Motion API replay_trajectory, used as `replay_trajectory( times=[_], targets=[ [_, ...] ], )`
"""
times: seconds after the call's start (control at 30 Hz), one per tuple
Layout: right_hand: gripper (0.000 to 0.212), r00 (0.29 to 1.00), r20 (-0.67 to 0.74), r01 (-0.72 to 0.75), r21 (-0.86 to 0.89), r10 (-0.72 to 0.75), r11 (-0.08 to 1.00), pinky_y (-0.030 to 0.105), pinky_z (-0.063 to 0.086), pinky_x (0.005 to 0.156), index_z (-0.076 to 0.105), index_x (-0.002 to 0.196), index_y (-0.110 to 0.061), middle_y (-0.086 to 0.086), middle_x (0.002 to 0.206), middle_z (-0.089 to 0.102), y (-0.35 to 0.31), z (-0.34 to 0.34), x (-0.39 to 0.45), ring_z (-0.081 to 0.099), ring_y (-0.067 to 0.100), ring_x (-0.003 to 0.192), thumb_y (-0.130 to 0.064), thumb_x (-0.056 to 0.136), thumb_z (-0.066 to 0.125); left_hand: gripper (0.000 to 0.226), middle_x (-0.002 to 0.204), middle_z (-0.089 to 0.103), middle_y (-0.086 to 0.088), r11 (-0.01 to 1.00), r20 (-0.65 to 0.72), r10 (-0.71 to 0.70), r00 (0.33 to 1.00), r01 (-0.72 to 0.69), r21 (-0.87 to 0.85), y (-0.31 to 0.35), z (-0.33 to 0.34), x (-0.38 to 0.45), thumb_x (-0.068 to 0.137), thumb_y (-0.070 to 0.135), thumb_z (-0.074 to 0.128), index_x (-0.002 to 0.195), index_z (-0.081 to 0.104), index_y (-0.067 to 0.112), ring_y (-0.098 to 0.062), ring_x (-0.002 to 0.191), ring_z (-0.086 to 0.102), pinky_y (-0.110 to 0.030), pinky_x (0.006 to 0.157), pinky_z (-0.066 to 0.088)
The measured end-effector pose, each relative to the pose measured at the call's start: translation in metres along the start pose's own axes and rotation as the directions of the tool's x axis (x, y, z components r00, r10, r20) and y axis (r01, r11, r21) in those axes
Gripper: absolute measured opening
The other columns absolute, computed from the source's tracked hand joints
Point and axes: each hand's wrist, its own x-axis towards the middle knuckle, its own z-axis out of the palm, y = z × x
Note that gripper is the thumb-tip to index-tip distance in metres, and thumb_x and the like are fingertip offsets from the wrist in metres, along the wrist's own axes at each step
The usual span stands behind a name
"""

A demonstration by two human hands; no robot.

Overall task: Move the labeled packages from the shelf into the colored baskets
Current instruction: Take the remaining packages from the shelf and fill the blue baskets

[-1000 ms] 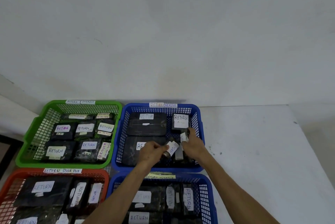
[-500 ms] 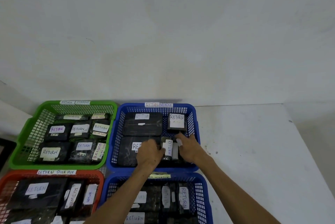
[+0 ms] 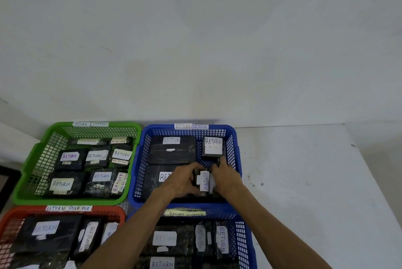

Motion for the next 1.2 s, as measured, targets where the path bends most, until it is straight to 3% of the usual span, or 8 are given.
replay_trajectory(
  times=[0.17, 0.33, 0.5, 0.67, 0.77, 0.9, 1.07, 1.2],
  targets=[
    [0.061, 1.0, -0.017, -0.01, -0.065, 0.009, 0.998, 0.047, 0.054, 0.098, 0.047, 0.138, -0.004, 0.017, 0.144, 0.029, 0.002, 0.001, 0.002, 0.051, 0.032, 0.124, -0.009, 0.084, 0.075, 0.078, 0.093, 0.059, 0.003, 0.999, -0.016, 0.019, 1.0, -0.019, 0.041, 0.002, 0.01, 0.002, 0.062, 0.018, 0.091, 0.128, 0.05, 0.025, -0.011, 0.079, 0.057, -0.024, 0.066, 0.048],
    [0.056, 1.0, -0.018, 0.015, -0.067, -0.016, 0.998, 0.045, 0.054, 0.097, 0.048, 0.135, -0.004, 0.016, 0.14, 0.032, 0.005, 0.003, 0.003, 0.053, 0.031, 0.12, -0.01, 0.086, 0.073, 0.1, 0.127, 0.045, -0.003, 0.997, 0.039, 0.011, 0.999, -0.014, 0.075, 0.0, 0.014, 0.0, 0.066, 0.03, 0.083, 0.149, 0.028, 0.04, -0.019, 0.117, 0.047, -0.03, 0.093, 0.048],
    [0.054, 0.998, -0.012, 0.055, -0.027, -0.055, 0.998, 0.044, 0.053, 0.099, 0.049, 0.133, -0.005, 0.017, 0.141, 0.031, 0.01, 0.004, 0.005, 0.055, 0.033, 0.117, -0.009, 0.085, 0.073, 0.102, 0.131, 0.041, -0.007, 0.986, 0.061, -0.034, 0.998, 0.023, 0.164, 0.003, 0.013, 0.002, 0.069, 0.032, 0.084, 0.153, 0.027, 0.032, -0.024, 0.121, 0.047, -0.028, 0.098, 0.046],
    [0.064, 0.985, -0.056, 0.174, 0.281, -0.165, 0.944, 0.044, 0.052, 0.099, 0.041, 0.144, -0.023, 0.015, 0.146, 0.036, 0.023, -0.009, 0.01, 0.055, 0.035, 0.119, 0.0, 0.089, 0.062, 0.102, 0.136, 0.039, -0.008, 0.987, 0.108, -0.048, 0.993, 0.031, 0.155, -0.001, 0.01, 0.004, 0.073, 0.035, 0.083, 0.155, 0.022, 0.034, -0.025, 0.128, 0.042, -0.029, 0.106, 0.041],
    [0.064, 0.985, -0.127, 0.165, 0.463, -0.119, 0.871, 0.034, 0.059, 0.076, 0.034, 0.134, -0.03, 0.012, 0.127, 0.058, 0.03, -0.028, 0.01, 0.063, 0.026, 0.105, -0.001, 0.087, 0.065, 0.102, 0.134, 0.048, -0.008, 0.995, 0.084, -0.075, 0.994, 0.069, 0.067, -0.004, 0.004, 0.007, 0.071, 0.038, 0.085, 0.154, 0.026, 0.036, -0.023, 0.12, 0.049, -0.027, 0.098, 0.044],
    [0.039, 0.995, -0.057, 0.093, 0.428, -0.076, 0.899, 0.034, 0.056, 0.07, 0.035, 0.11, -0.017, 0.014, 0.113, 0.062, 0.033, -0.037, 0.017, 0.06, 0.02, 0.089, -0.009, 0.09, 0.067, 0.069, 0.103, 0.063, 0.002, 0.994, -0.088, -0.101, 0.991, 0.097, -0.052, 0.008, -0.007, 0.012, 0.079, 0.025, 0.078, 0.142, 0.049, 0.02, -0.011, 0.09, 0.06, -0.014, 0.071, 0.045],
    [0.035, 0.997, 0.008, 0.071, 0.438, -0.083, 0.896, 0.036, 0.058, 0.082, 0.044, 0.116, -0.017, 0.012, 0.121, 0.06, 0.021, -0.036, 0.028, 0.062, 0.025, 0.105, -0.01, 0.09, 0.067, 0.033, 0.104, 0.066, 0.002, 0.993, -0.304, -0.093, 0.948, 0.068, -0.093, 0.028, -0.016, 0.024, 0.089, 0.017, 0.069, 0.121, 0.063, 0.018, -0.01, 0.091, 0.064, -0.028, 0.085, 0.057],
    [0.037, 0.995, -0.003, 0.093, 0.435, -0.103, 0.895, 0.035, 0.055, 0.086, 0.049, 0.121, -0.014, 0.012, 0.122, 0.058, 0.021, -0.034, 0.032, 0.06, 0.026, 0.107, -0.011, 0.089, 0.068, 0.027, 0.098, 0.065, 0.008, 0.98, -0.274, -0.123, 0.954, 0.074, -0.183, 0.032, -0.015, 0.036, 0.088, 0.012, 0.072, 0.113, 0.065, 0.018, -0.007, 0.088, 0.063, -0.009, 0.071, 0.048]
  ],
)
